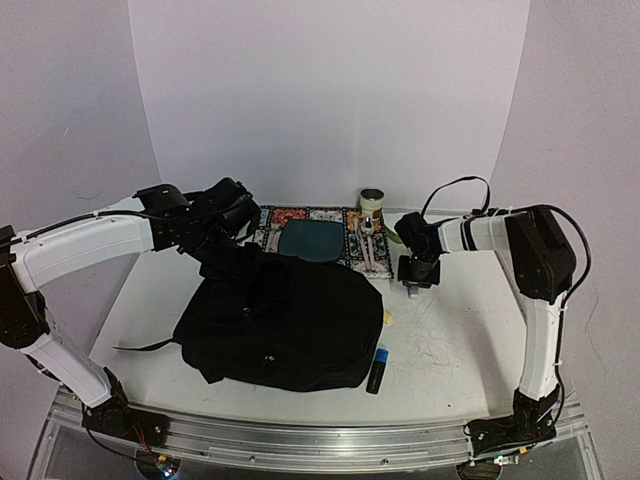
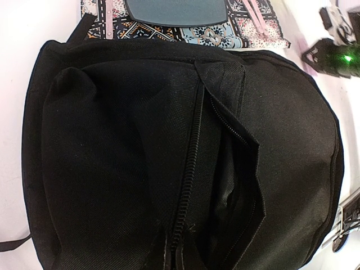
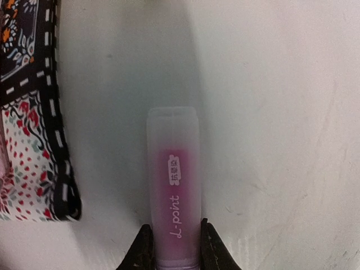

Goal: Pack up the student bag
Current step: Grab the pen from the center of the board.

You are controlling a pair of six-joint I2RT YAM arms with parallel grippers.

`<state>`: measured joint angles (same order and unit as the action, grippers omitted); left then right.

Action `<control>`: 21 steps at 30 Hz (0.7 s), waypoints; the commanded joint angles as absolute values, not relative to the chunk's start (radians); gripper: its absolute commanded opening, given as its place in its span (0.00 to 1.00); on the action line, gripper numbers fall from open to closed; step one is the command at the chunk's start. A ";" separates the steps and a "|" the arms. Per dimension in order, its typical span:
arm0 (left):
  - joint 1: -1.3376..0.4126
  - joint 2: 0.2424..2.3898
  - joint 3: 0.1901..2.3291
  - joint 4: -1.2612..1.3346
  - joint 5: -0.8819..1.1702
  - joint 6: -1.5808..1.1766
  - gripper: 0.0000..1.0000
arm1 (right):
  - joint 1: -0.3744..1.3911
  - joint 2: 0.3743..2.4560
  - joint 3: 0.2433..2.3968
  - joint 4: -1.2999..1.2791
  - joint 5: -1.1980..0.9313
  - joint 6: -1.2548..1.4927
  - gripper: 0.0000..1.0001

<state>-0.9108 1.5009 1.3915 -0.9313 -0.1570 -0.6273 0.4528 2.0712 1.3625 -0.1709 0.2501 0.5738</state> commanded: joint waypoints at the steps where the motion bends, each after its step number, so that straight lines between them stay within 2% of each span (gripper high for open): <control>1: -0.907 1.487 1.436 -0.890 -0.178 -0.613 0.00 | 0.445 1.903 1.307 -0.269 0.215 0.562 0.04; 12: -0.907 1.512 1.446 -0.879 -0.193 -0.606 0.00 | 0.535 1.630 1.227 -0.200 -0.041 0.600 0.01; 21: -0.907 1.520 1.445 -0.873 -0.199 -0.617 0.00 | 0.703 1.595 1.293 -0.154 -0.280 0.685 0.01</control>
